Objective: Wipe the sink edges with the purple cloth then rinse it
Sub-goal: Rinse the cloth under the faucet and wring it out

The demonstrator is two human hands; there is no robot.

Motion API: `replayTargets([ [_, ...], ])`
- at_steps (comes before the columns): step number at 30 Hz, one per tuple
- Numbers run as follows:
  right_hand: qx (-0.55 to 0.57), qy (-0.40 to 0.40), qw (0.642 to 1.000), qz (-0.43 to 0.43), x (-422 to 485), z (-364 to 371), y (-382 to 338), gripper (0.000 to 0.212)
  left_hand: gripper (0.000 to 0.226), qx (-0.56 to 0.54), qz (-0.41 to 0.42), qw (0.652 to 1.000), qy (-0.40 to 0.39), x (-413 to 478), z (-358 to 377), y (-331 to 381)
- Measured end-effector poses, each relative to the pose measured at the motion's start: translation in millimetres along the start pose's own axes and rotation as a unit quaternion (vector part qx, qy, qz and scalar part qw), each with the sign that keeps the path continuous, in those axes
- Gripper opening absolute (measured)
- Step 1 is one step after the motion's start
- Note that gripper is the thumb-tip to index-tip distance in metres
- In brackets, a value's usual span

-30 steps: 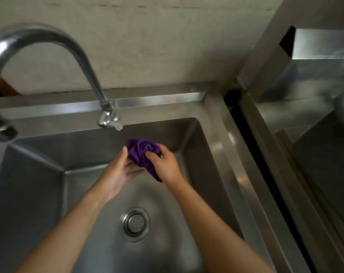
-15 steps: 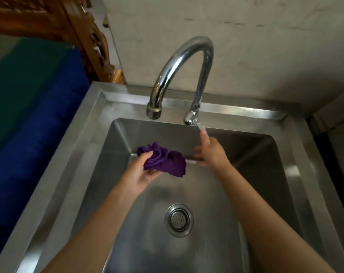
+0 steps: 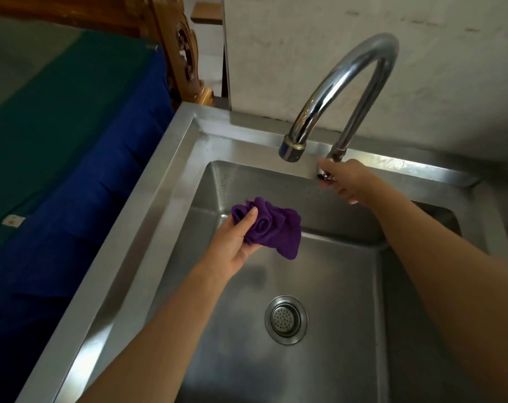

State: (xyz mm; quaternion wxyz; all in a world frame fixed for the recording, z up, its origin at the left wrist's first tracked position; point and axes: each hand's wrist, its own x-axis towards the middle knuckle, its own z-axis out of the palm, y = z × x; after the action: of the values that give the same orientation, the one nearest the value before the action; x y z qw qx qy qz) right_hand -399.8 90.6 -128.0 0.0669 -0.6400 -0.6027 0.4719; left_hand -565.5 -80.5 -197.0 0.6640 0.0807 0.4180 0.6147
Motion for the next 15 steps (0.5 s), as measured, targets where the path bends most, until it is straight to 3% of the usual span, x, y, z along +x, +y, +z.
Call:
replayTargets([
  [5, -0.088, 0.050, 0.994, -0.031, 0.9, 3.3, -7.3, 0.028, 0.022, 0.006, 0.004, 1.000, 0.007, 4.2, -2.0, -4.3],
  [15, -0.092, -0.010, 0.994, 0.059, 3.5, -0.8, -24.7, 0.022, 0.019, -0.035, 0.008, 0.999, 0.000, 10.5, 10.8, -8.7],
])
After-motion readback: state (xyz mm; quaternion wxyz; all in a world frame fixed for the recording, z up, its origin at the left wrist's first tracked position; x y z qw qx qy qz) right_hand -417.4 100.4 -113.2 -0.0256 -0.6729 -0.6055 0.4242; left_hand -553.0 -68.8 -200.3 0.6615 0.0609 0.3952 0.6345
